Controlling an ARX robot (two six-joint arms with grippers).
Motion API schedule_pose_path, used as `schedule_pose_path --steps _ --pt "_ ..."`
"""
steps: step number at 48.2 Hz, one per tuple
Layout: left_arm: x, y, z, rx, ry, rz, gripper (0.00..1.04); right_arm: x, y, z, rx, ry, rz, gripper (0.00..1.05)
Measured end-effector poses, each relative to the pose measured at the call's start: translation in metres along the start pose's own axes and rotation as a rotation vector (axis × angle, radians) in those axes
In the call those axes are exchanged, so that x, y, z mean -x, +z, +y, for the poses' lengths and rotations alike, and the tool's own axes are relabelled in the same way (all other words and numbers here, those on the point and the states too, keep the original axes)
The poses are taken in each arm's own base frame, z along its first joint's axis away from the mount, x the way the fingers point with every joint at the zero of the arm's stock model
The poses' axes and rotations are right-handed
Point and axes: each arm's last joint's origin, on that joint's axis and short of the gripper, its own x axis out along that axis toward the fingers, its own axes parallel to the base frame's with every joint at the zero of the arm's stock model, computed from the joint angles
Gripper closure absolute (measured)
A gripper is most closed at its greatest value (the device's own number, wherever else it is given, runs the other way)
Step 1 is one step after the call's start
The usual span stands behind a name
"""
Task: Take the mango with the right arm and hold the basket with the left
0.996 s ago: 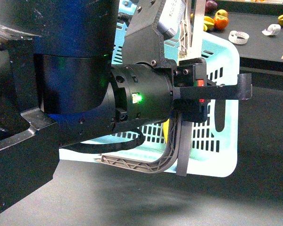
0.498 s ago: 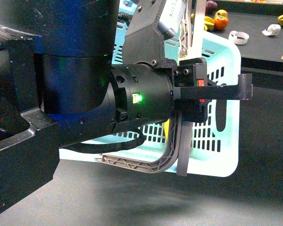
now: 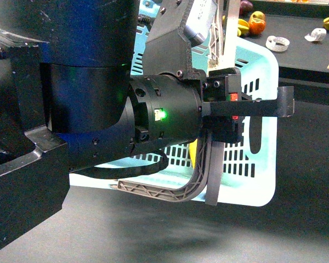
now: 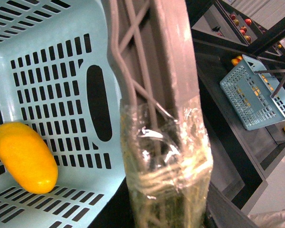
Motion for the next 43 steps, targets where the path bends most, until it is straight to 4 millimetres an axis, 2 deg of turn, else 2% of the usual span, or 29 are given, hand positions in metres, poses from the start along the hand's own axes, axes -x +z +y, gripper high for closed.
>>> schedule_pose_path --steps 12,40,43 --pt "0.0 0.0 0.0 0.0 0.0 0.0 0.9 0.011 -0.003 0.0 0.001 0.0 0.006 1.03" --pt "0.0 0.0 0.0 -0.001 0.0 0.001 0.9 0.012 -0.003 0.0 0.001 0.0 0.006 1.03" --pt "0.0 0.0 0.0 -0.001 0.0 0.001 0.9 0.012 -0.003 0.0 0.002 0.0 0.006 0.97"
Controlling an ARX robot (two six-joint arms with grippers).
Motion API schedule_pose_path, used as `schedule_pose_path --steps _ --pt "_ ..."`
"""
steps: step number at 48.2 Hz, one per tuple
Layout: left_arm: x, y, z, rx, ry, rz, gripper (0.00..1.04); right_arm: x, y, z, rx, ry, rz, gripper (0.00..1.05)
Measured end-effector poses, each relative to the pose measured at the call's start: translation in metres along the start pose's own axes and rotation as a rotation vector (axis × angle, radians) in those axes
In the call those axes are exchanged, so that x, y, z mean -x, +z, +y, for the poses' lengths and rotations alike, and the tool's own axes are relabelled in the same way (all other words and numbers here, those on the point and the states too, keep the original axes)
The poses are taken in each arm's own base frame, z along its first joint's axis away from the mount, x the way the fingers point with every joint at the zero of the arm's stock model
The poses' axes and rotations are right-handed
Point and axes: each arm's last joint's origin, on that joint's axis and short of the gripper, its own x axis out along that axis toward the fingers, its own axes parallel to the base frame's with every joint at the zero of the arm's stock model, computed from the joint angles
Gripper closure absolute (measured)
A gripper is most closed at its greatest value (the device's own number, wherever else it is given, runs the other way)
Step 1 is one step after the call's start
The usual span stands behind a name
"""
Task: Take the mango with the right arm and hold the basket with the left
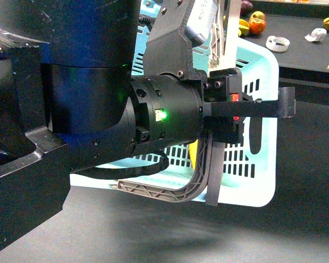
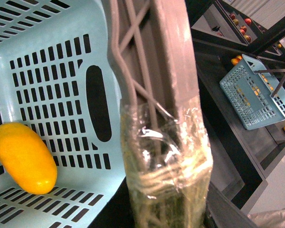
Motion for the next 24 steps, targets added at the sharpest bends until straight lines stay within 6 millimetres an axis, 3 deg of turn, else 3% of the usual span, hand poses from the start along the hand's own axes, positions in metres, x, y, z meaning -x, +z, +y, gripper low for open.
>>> schedule_pose_path --steps 24 --pt "0.0 0.0 0.0 -0.001 0.001 0.0 0.9 0.0 0.0 0.0 0.0 0.0 0.0 0.19"
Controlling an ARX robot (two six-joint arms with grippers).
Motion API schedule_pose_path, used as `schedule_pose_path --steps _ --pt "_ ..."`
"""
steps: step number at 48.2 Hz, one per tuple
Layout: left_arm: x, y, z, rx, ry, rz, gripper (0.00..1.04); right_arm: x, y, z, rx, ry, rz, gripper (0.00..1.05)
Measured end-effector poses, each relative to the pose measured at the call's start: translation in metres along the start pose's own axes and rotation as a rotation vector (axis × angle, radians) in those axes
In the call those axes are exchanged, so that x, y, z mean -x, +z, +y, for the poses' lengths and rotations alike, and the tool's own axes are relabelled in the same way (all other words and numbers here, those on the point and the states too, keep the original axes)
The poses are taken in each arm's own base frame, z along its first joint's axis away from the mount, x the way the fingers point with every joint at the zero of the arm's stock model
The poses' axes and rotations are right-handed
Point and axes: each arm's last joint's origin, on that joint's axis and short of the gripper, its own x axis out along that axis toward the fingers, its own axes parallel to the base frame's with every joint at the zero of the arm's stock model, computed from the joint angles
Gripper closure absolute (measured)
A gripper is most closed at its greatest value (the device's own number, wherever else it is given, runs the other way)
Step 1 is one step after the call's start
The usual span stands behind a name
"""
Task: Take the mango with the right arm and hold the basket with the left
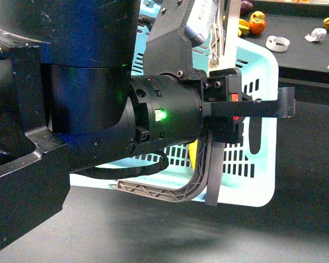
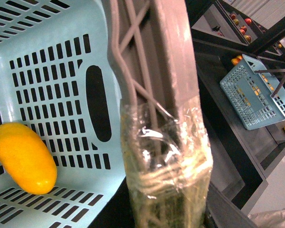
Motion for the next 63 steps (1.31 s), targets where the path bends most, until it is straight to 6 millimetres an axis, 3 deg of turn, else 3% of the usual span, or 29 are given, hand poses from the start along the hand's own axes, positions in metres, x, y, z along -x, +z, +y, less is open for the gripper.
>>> schedule_pose_path --steps 5,14,22,33,35,45,54,63 --pt "-0.001 0.001 0.002 -0.029 0.147 -0.07 0.9 0.0 0.0 0.0 -0.001 0.0 0.0 0.06" --pt "-0.009 0.019 0.018 0.053 0.33 -0.186 0.9 0.0 0.0 0.0 0.0 0.0 0.0 0.08" --pt "-0.009 0.048 0.059 0.296 0.498 -0.368 0.9 0.0 0.0 0.0 0.0 0.0 0.0 0.08" --pt "-0.001 0.065 0.122 0.69 0.653 -0.616 0.91 0.0 0.0 0.0 0.0 0.0 0.0 0.08" --pt "0.001 0.067 0.135 0.775 0.659 -0.676 0.92 0.0 0.0 0.0 0.0 0.0 0.0 0.08" --pt "0.0 0.076 0.165 0.946 0.614 -0.834 0.95 0.0 0.0 0.0 0.0 0.0 0.0 0.08" --pt "-0.004 0.085 0.181 0.994 0.507 -0.962 0.98 0.0 0.0 0.0 0.0 0.0 0.0 0.08" --pt "-0.01 0.082 0.187 1.023 0.396 -0.987 0.98 0.0 0.0 0.0 0.0 0.0 0.0 0.08"
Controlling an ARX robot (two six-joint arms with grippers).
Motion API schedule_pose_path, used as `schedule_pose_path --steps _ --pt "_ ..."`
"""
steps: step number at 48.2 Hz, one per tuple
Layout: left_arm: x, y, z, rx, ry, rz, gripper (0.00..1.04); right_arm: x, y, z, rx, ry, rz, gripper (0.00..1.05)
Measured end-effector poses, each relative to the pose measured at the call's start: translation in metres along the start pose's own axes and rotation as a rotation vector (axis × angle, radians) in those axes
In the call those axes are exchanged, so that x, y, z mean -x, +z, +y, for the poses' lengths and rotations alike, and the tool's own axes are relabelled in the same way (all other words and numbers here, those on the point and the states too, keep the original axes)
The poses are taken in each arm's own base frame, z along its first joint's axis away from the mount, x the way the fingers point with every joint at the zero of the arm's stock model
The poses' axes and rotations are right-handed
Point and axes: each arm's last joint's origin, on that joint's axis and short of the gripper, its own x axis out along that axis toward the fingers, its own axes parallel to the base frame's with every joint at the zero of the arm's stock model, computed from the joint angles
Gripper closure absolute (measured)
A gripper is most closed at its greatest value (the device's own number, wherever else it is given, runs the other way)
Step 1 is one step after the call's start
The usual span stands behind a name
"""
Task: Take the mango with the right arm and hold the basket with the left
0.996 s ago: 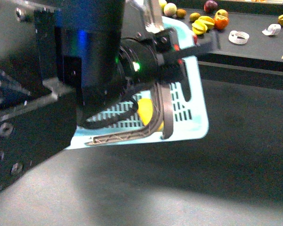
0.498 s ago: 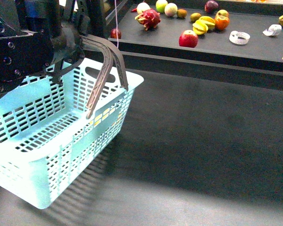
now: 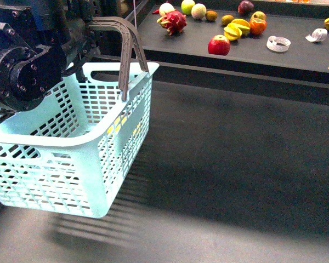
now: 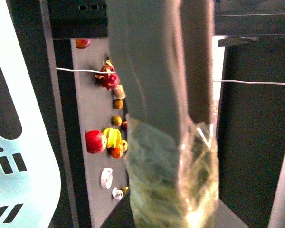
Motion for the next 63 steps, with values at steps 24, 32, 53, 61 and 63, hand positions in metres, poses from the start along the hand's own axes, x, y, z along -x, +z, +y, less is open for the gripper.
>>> schedule_pose_path --steps 24,32,53,61,63 --pt "-0.03 -0.01 -0.002 0.034 -0.231 0.074 0.98 0.0 0.0 0.0 0.0 0.0 0.0 0.08" --pt "-0.038 -0.008 0.013 0.043 -0.249 0.051 0.98 0.0 0.0 0.0 0.0 0.0 0.0 0.08" --pt "-0.039 -0.008 0.041 0.054 -0.248 0.013 0.98 0.0 0.0 0.0 0.0 0.0 0.0 0.08" --pt "-0.044 -0.011 0.042 0.074 -0.11 -0.024 0.63 0.0 0.0 0.0 0.0 0.0 0.0 0.08" --pt "-0.042 -0.01 0.043 0.079 -0.062 -0.039 0.56 0.0 0.0 0.0 0.0 0.0 0.0 0.08"
